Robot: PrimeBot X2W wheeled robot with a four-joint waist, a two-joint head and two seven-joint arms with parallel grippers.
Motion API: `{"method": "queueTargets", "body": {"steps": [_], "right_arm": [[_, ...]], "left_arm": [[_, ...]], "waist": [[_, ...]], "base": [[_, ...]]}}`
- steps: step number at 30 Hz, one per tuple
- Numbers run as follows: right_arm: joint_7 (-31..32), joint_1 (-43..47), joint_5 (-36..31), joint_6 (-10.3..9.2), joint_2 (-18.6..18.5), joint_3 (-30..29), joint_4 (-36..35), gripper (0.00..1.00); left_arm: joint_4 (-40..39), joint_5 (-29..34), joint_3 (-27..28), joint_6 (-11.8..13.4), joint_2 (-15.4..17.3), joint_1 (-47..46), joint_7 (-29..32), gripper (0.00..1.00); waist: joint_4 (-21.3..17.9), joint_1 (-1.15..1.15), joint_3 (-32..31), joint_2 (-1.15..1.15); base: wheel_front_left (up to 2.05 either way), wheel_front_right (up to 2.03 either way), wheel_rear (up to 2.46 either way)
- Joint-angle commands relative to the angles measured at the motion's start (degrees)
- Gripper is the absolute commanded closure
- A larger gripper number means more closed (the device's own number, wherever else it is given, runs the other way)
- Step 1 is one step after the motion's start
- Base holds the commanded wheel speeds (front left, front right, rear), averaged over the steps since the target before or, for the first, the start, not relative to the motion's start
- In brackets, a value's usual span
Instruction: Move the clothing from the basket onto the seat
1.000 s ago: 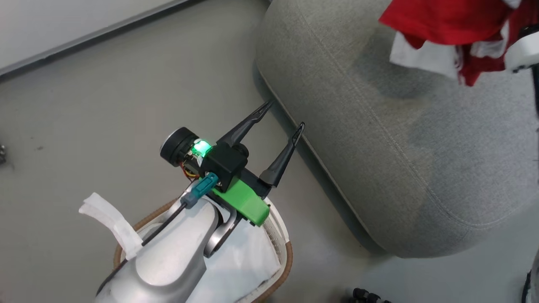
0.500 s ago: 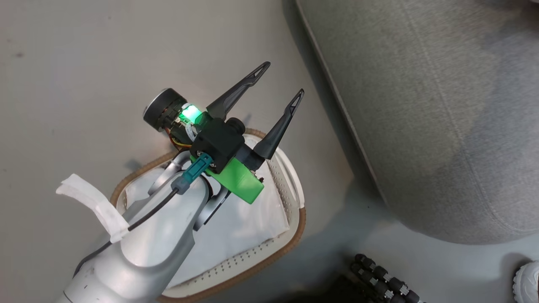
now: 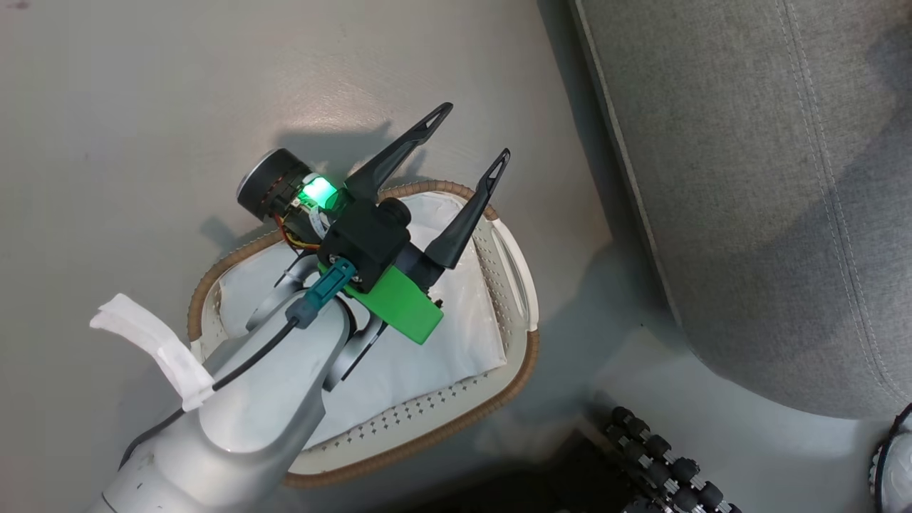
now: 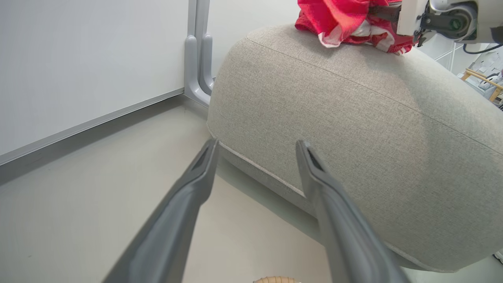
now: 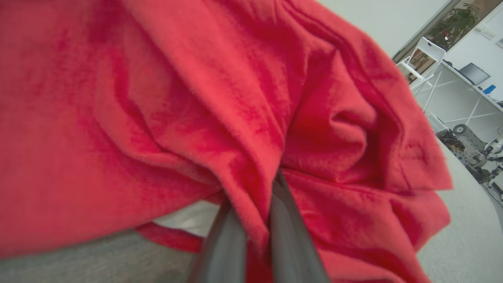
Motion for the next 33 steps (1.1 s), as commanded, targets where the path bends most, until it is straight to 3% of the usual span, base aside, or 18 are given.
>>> {"method": "queueTargets", "body": {"steps": [1,2,3,4,5,6,11,19,33], "right_arm": [[-0.10,1.33,-0.65,-0.10,-0.07,-0.48,-0.18,1.00],[-0.10,1.48,-0.59,-0.10,0.22,-1.13,-0.87,1.00],[-0.10,1.73,-0.60,-0.10,0.60,-1.60,-1.21,0.82],[-0.10,2.37,-0.90,-0.09,1.24,-1.54,-1.52,0.55],[-0.10,3.02,-1.15,-0.09,1.68,-1.33,-1.88,0.17],[-0.10,3.47,-1.09,-0.09,1.82,-1.20,-2.31,0.00],[-0.07,8.88,-0.52,-0.09,3.48,0.38,-5.98,0.00],[-0.07,15.89,0.25,-0.09,2.93,4.26,-8.97,0.00],[-0.07,20.59,2.36,-0.09,1.83,8.89,-10.83,0.00]], "left_arm": [[0.13,-0.30,-0.16,0.18,0.14,0.30,0.03,0.00],[0.32,-0.35,-0.21,0.22,0.06,0.48,0.01,0.00],[0.47,-0.41,-0.27,0.24,-0.02,0.61,-0.02,0.00],[0.69,-0.53,-0.27,0.29,-0.09,0.78,-0.07,0.00],[0.97,-0.70,-0.28,0.29,-0.24,0.94,-0.12,0.00],[1.17,-0.89,-0.32,0.29,-0.41,1.06,-0.14,0.00],[2.61,-2.71,0.74,0.18,-1.55,2.40,-0.56,0.00],[3.92,-4.97,4.06,-0.08,-3.86,5.72,-0.60,0.00],[8.08,-5.57,14.87,0.10,-8.69,14.15,-0.55,0.00]], "waist": [[-0.22,-0.01,-0.49,0.00],[-0.28,-0.01,-0.83,0.00],[-0.34,-0.01,-1.10,0.00],[-0.47,-0.01,-1.53,0.00],[-0.57,-0.01,-2.04,0.00],[-0.63,-0.01,-2.45,0.00],[-0.80,-0.01,-6.94,0.00],[0.91,-0.01,-15.22,0.00],[7.33,-0.01,-30.47,0.00]], "base": [[0.00,0.00,0.00],[0.00,0.00,0.00],[0.00,0.00,0.00],[0.00,0.00,0.00],[0.00,0.00,0.00],[0.00,0.00,0.00],[0.00,0.00,0.00],[0.00,0.00,0.00],[0.00,0.00,0.00]]}}
